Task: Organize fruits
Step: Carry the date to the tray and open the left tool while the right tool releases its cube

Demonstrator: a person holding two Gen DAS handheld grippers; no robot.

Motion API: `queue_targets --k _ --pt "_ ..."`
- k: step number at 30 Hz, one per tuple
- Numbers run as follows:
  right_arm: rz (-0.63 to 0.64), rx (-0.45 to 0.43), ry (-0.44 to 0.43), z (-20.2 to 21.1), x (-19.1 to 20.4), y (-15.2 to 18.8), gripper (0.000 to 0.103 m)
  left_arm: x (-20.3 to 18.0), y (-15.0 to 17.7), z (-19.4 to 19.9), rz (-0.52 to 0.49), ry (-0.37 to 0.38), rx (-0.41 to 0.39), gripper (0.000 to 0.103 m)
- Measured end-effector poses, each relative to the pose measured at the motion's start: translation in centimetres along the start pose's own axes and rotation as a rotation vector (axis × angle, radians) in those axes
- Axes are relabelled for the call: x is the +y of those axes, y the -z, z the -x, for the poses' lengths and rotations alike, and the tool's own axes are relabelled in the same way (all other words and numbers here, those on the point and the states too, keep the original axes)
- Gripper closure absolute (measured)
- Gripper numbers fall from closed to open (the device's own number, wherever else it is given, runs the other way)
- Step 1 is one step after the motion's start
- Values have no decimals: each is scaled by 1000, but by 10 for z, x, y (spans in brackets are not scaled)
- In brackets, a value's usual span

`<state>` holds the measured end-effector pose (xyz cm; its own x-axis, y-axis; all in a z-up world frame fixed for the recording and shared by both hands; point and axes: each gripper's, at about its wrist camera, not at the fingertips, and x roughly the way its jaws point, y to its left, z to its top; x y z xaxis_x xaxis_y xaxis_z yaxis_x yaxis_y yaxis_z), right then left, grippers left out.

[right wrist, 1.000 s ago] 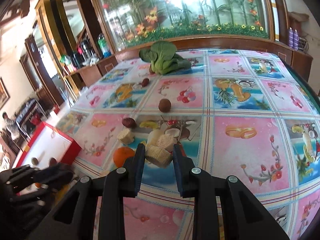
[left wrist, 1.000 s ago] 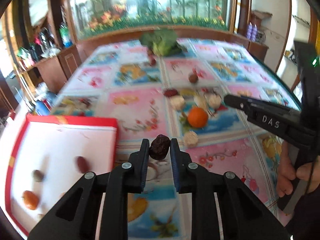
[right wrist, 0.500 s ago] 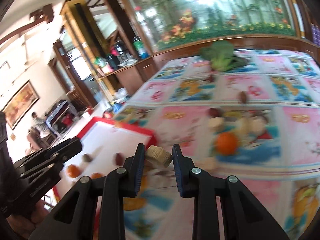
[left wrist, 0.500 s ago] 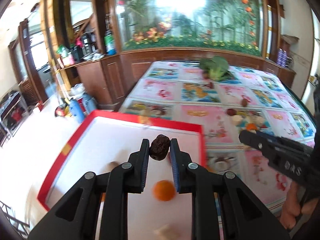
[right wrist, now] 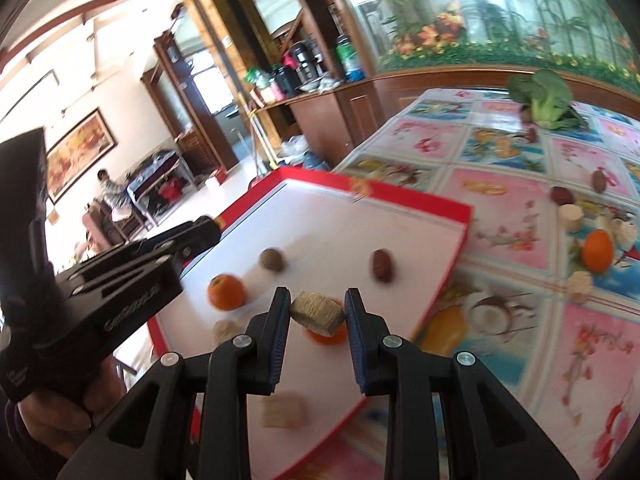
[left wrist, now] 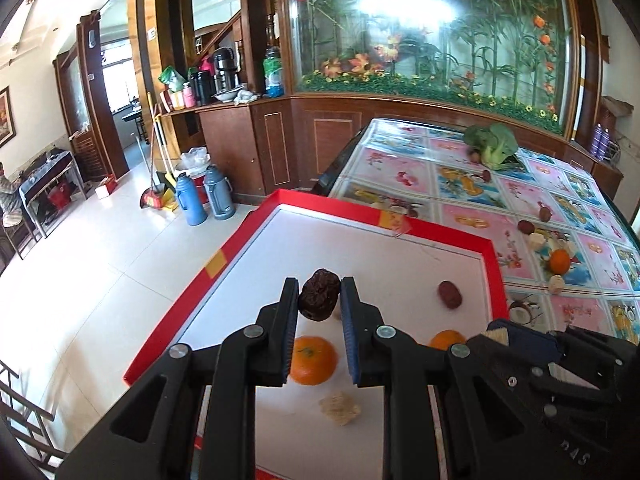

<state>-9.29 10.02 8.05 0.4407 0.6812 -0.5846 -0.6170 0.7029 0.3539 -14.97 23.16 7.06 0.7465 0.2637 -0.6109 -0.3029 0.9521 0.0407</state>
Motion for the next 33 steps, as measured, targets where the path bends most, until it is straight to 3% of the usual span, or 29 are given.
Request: queue_targets --k 10,23,29,30,32,33 --pt "85 53 6 -21 31 16 77 49 16 -11 65 -79 42 80" --pt "116 146 -16 -39 38 24 77 53 33 -28 41 -114 117 80" --pt "136 166 -22 -41 41 26 76 49 40 -33 10 -169 148 80" --pt "137 166 -22 -41 41 26 76 48 40 -33 2 -180 150 78" --pt "140 166 -22 -39 40 26 74 45 39 -30 0 -192 149 48" --pt "141 164 -26 -39 40 25 68 44 38 -27 -1 -201 133 43"
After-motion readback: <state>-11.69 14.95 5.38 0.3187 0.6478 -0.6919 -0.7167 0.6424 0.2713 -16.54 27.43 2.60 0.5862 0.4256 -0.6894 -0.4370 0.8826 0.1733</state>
